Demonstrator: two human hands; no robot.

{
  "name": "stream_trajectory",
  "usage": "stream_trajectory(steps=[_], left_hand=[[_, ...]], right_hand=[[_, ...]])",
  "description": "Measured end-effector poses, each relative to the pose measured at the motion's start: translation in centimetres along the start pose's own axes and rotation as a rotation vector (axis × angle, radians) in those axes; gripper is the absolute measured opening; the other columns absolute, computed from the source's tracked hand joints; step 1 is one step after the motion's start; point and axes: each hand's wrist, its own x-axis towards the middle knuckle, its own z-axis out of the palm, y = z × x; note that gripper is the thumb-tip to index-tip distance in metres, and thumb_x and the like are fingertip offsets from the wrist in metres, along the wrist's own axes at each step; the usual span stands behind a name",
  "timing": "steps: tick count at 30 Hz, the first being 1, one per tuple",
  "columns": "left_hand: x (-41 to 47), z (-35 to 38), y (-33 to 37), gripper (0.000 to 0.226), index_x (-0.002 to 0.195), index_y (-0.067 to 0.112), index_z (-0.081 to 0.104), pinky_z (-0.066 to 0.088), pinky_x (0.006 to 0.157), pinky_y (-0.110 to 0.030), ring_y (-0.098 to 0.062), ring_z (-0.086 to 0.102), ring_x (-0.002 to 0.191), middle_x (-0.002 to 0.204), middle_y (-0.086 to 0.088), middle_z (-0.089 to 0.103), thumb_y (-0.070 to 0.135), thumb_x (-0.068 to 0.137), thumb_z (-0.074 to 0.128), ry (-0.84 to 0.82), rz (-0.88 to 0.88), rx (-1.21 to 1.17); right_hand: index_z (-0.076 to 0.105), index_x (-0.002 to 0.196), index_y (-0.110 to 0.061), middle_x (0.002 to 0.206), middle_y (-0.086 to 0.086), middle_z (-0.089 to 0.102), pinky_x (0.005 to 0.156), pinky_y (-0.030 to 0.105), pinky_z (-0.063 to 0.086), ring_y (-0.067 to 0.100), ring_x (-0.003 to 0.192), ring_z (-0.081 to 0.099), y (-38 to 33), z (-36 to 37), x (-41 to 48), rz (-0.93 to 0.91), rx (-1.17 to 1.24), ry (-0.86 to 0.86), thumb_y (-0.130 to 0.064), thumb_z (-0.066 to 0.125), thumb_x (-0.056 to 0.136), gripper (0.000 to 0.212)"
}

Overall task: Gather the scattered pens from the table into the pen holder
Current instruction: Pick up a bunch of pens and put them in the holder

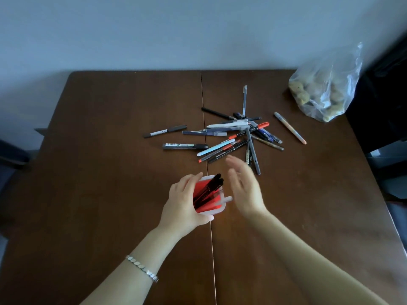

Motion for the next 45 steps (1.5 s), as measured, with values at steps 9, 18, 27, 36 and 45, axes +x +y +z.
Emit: stream_trajectory(steps=[9,18,27,36,45], left_hand=[[0.1,0.2,-0.2,0.099,0.139,0.027,0.03,0.049,0.094,-0.038,-0.019,0.037,0.127,0.141,0.004,0.038,0.042,0.058,0.085,0.006,0.004,0.027],[0.0,0.4,-0.5,0.098,0.138,0.027,0.031,0.047,0.096,-0.038,-0.02,0.039,0.126,0.141,0.003,0.04,0.045,0.057,0.083,0.006,0.014,0.04],[-0.1,-0.1,0.1,0.097,0.138,0.028,0.03,0.043,0.1,-0.037,-0.019,0.036,0.128,0.141,0.004,0.037,0.041,0.059,0.084,-0.022,-0.003,0.014],[-0.2,-0.5,0.4,0.096,0.139,0.03,0.026,0.038,0.1,-0.037,-0.016,0.031,0.129,0.142,0.008,0.032,0.041,0.061,0.082,-0.062,-0.032,-0.04],[-0.2,-0.4,0.5,0.096,0.14,0.031,0.024,0.038,0.092,-0.03,-0.019,0.028,0.128,0.143,0.009,0.029,0.037,0.063,0.082,-0.063,-0.056,-0.081]], right_hand=[[0.044,0.128,-0.009,0.13,0.015,0.046,0.092,0.038,0.045,0.031,0.113,0.051,4.6,-3.6,11.9,0.446,-0.438,0.133,-0.009,0.053,0.088,0.041],[0.051,0.112,-0.002,0.1,0.012,0.055,0.067,0.031,0.041,0.023,0.083,0.053,5.3,-3.5,10.8,0.578,-0.471,-0.072,-0.02,0.068,0.082,0.038],[0.06,0.084,-0.019,0.07,-0.002,0.063,0.052,0.017,0.054,0.011,0.057,0.064,-3.3,-8.1,0.9,0.166,0.191,0.247,-0.016,0.059,0.088,0.006],[0.06,0.073,-0.028,0.077,-0.004,0.066,0.065,0.017,0.05,0.011,0.073,0.065,-3.2,-0.4,-2.7,0.16,0.054,0.065,-0.011,0.068,0.08,0.02],[0.061,0.119,-0.01,0.119,0.006,0.062,0.095,0.019,0.038,0.018,0.112,0.055,-2.6,1.6,-2.3,-0.207,-0.425,0.01,-0.011,0.052,0.091,0.03]])
